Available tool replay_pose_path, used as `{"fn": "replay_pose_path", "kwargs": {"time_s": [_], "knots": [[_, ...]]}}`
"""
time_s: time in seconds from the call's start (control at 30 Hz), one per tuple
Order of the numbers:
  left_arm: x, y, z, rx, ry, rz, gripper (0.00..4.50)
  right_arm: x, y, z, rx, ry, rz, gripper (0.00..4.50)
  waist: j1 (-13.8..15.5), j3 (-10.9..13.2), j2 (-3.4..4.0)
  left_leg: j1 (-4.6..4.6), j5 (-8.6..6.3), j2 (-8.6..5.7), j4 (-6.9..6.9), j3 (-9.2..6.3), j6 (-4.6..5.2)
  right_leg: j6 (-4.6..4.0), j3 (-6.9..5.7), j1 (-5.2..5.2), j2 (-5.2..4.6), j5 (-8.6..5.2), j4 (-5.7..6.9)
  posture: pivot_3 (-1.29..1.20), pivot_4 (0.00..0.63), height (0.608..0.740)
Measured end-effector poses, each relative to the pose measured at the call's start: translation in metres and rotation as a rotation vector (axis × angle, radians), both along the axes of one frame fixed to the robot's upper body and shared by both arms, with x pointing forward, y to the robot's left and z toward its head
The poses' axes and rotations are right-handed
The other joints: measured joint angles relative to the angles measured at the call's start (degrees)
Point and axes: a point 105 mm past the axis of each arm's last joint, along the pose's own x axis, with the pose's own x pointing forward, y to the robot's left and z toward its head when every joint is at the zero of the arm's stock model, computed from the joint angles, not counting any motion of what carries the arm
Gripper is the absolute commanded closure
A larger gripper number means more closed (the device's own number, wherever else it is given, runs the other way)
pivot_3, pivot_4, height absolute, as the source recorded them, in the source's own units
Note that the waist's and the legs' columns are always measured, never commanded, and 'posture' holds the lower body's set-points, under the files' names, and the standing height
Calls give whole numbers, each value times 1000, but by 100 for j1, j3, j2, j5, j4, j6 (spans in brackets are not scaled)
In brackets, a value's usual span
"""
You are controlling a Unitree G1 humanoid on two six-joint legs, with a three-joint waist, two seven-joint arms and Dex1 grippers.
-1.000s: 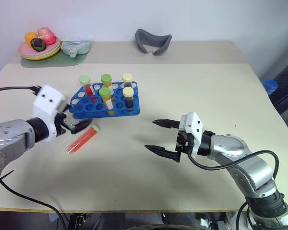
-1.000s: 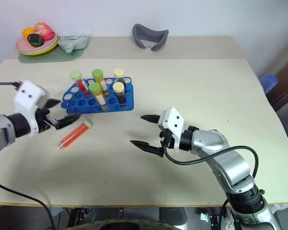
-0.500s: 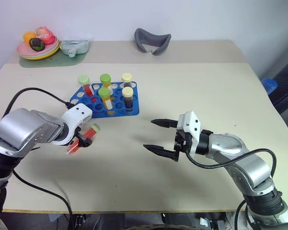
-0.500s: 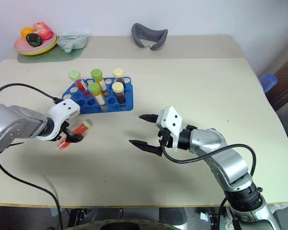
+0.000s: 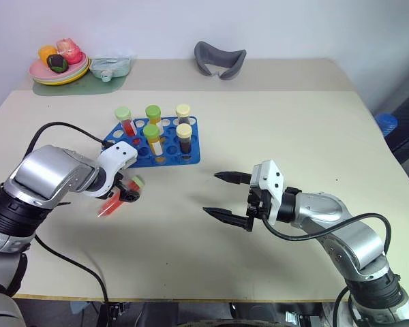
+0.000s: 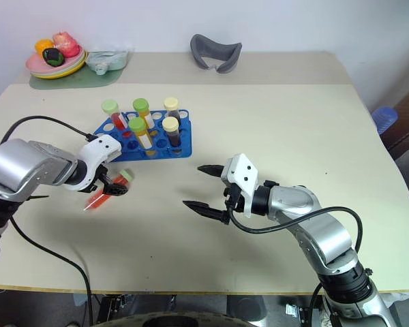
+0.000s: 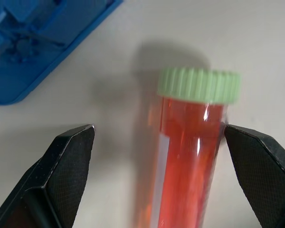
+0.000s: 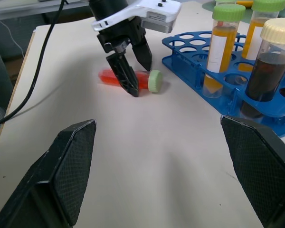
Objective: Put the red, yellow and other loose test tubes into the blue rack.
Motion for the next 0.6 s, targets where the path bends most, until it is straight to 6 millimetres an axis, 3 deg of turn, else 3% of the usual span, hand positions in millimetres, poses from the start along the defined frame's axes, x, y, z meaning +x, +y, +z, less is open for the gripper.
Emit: {"fn": "replay_pose_path", "kwargs": {"time_s": [0.07,0.23,0.6], "knots": [[1,-1,0,-3,-2,-1,1195,-1,1,0,5,3,4,219,-1,0,0,0,0,0,0,0,0,0,0,0,0,0,0,0,150,740],[1,-2,0,1,-7,0,3601,-1,1,1,12,8,11,219,-27,0,0,2,0,0,0,0,0,0,0,-1,1,0,5,0,150,740],[-8,4,-1,-28,-30,22,3601,-3,4,-1,13,20,24,219,-67,0,1,1,0,3,-5,1,1,0,3,-10,3,0,7,0,150,740]]}}
